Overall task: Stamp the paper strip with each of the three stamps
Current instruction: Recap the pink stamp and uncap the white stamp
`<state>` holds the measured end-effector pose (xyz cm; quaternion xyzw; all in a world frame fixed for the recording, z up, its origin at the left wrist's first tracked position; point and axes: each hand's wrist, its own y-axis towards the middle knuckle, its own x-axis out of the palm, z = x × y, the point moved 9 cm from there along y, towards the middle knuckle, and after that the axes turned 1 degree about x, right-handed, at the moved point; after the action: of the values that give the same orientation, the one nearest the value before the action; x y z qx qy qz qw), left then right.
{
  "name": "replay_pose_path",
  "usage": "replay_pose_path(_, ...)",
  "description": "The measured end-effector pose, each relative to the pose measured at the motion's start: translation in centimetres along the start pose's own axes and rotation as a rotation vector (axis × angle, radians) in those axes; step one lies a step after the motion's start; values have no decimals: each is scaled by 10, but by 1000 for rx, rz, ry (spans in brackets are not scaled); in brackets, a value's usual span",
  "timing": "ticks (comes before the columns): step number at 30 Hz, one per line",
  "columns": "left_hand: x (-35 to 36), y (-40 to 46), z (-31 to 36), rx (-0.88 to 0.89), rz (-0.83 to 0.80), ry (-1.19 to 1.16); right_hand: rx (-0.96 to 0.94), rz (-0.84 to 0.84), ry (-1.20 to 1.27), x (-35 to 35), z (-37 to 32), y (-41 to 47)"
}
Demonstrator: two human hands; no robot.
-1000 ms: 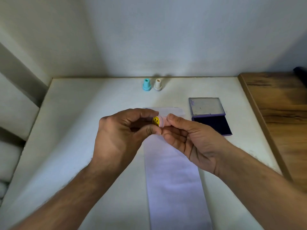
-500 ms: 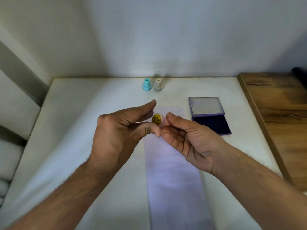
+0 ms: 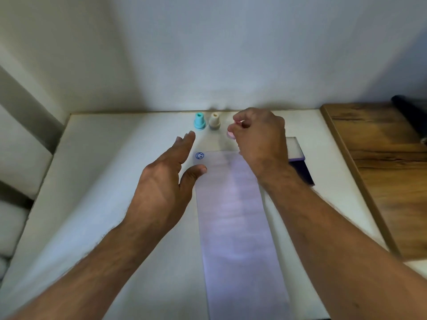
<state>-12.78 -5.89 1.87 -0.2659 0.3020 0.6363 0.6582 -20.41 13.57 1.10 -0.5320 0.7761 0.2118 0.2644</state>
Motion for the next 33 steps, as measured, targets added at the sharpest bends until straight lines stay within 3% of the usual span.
replay_pose_path(8, 2, 2, -3, -9, -45, -12, -83, 62, -274, 9, -3, 14)
replay_pose_path(14, 4, 2, -3, 5, -63, 6, -474, 89, -574, 34, -45, 12)
replay_pose_path(20, 5, 3, -7, -15, -58, -14, -432, -1, -663, 50, -39, 27)
replay_pose_path(23, 2, 2, -2, 9, -41, -18, -431, 12, -552, 30, -45, 23)
replay_pose_path(27, 0, 1, -1, 47, 20, -49, -205, 92, -17, -13, -39, -22)
replay_pose_path(33, 5, 1, 0, -9, 34, -346, 223, -132, 246, -4, -14, -89)
